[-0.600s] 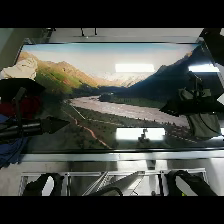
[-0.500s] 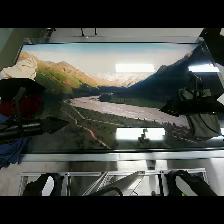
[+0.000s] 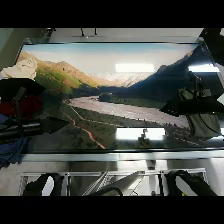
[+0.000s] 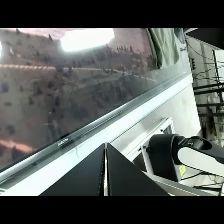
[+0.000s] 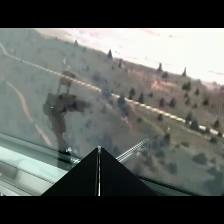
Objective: Fold the shirts.
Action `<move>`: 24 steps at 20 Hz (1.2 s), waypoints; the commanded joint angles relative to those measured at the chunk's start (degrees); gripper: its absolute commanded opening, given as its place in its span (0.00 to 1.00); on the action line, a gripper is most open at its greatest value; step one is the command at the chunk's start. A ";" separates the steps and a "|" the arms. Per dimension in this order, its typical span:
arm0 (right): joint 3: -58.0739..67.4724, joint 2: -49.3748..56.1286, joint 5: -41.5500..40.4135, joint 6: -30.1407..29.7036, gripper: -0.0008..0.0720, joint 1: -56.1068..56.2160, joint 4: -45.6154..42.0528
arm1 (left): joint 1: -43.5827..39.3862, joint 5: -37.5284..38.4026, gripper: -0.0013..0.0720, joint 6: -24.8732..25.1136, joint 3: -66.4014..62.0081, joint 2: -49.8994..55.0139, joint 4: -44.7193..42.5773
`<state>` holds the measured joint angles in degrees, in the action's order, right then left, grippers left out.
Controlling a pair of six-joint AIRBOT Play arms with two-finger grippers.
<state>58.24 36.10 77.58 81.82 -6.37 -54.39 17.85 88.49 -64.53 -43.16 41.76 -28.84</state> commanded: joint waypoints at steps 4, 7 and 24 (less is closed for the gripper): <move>0.04 0.00 0.02 0.00 0.04 0.04 0.00 | 0.07 0.00 0.04 0.00 0.02 -0.04 -0.02; 0.04 0.00 0.00 0.00 0.04 0.04 0.00 | 0.07 0.00 0.04 0.00 0.02 -0.02 -0.02; 0.04 2.34 -4.31 -0.04 0.04 0.02 0.39 | 3.39 -32.48 0.75 1.09 -23.96 18.95 -16.24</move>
<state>58.24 37.43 73.52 81.82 -6.37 -53.84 19.81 63.20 -63.46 -55.09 51.27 -36.25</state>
